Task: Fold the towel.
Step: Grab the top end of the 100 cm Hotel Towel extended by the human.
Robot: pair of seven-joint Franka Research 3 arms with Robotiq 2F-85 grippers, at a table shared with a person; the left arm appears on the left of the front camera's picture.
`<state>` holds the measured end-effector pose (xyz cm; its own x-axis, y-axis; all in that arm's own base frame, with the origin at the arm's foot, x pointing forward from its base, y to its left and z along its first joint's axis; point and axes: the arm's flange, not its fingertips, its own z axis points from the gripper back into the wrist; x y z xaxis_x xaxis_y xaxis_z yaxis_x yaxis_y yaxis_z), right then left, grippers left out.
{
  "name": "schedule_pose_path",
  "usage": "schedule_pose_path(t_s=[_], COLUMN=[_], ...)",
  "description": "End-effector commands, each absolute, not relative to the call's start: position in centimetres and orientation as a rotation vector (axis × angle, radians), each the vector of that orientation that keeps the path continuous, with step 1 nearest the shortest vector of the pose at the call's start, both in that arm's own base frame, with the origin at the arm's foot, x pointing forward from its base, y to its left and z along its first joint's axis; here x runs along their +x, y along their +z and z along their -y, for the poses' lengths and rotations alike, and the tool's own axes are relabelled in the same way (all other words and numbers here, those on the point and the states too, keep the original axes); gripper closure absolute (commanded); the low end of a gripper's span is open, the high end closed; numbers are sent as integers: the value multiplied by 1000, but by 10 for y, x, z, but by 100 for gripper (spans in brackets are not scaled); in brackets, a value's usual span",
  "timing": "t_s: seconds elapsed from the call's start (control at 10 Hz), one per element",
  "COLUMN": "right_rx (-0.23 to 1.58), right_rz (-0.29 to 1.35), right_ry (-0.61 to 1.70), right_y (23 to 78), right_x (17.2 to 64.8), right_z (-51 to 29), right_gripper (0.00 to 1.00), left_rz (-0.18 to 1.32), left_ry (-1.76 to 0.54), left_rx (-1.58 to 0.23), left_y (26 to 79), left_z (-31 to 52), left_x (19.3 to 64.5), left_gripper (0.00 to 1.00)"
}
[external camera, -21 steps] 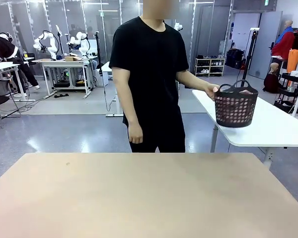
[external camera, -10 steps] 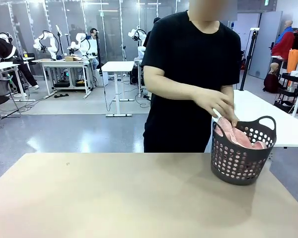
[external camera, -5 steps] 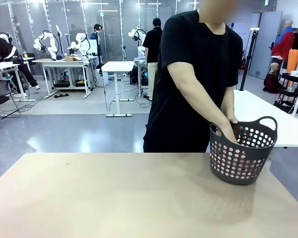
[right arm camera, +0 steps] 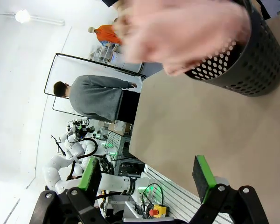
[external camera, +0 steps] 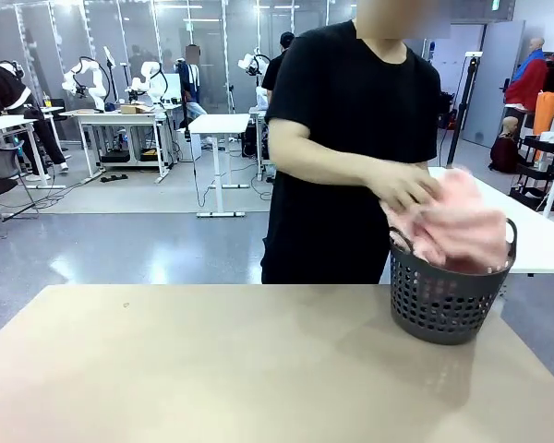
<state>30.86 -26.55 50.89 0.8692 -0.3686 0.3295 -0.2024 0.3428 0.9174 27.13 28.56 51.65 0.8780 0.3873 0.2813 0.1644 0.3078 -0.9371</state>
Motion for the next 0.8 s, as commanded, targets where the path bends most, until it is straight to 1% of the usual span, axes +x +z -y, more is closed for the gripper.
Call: schedule_pose_path(t_s=[0.0, 0.7], right_rx=[1234, 1234], right_rz=[539, 539], right_ry=[-108, -108], right_y=[512, 512], right_x=[308, 308], right_z=[267, 267], right_gripper=[0, 0], left_rz=[524, 524], left_ry=[136, 136], left_rx=[-1277, -1277], left_y=[517, 517], left_z=[-285, -285], left_x=[269, 269], left_gripper=[0, 0])
